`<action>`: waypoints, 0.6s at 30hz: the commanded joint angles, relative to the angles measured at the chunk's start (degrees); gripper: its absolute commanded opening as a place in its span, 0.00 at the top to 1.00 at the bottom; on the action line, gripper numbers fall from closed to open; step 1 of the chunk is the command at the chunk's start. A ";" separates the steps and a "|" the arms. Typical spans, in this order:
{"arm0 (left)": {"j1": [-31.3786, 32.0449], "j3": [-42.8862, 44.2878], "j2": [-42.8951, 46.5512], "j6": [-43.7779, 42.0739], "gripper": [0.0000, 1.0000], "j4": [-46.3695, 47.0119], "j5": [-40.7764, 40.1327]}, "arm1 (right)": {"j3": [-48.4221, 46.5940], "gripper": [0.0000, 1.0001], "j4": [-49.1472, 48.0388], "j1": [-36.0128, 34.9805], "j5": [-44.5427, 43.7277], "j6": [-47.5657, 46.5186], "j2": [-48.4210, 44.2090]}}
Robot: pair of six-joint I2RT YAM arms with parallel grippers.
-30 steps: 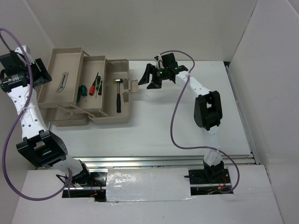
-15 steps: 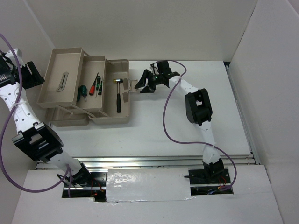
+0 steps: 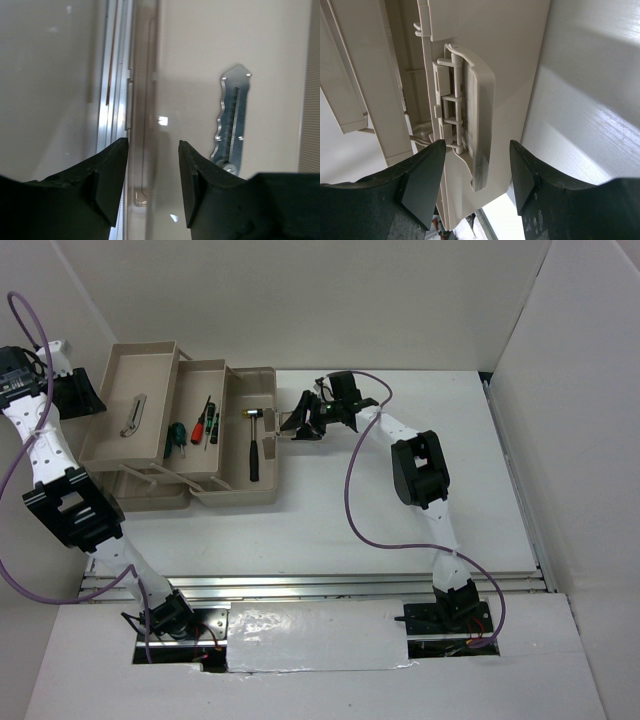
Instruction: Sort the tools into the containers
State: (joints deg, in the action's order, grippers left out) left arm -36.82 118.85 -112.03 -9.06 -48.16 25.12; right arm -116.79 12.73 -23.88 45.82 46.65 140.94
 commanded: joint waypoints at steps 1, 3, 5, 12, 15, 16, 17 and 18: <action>2.36 1.13 0.23 -3.07 0.44 -0.09 -0.33 | -1.68 0.39 -3.33 -0.29 1.29 0.72 1.00; 3.24 0.07 0.23 -3.59 0.49 0.44 -0.60 | -1.68 0.40 -3.33 -0.38 1.11 0.72 1.09; 4.03 -0.28 0.23 -3.86 0.53 0.70 -1.66 | -1.86 0.42 -3.33 -0.55 0.94 0.81 1.17; 5.44 2.26 -2.05 -3.95 0.93 -0.62 -4.56 | -2.65 0.49 -4.20 -1.26 0.58 2.12 2.14; 5.79 2.18 -1.44 -4.38 1.00 -0.62 -3.77 | -3.09 0.60 -4.56 -1.61 0.58 2.65 2.49; 6.05 2.18 -1.18 -4.74 1.00 -0.36 -3.68 | -3.00 0.70 -4.73 -1.78 0.58 3.00 2.67; 6.14 1.74 -0.31 -5.09 1.00 -0.09 -2.72 | -2.74 0.75 -4.99 -1.87 0.67 3.09 2.58; 6.58 1.39 0.14 -5.18 1.00 0.08 -2.45 | -2.74 0.83 -5.00 -1.96 0.76 3.09 2.58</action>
State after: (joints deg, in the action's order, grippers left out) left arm -32.23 119.63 -112.86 -13.26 -47.64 19.33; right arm -117.80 9.78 -24.51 47.20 49.63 142.28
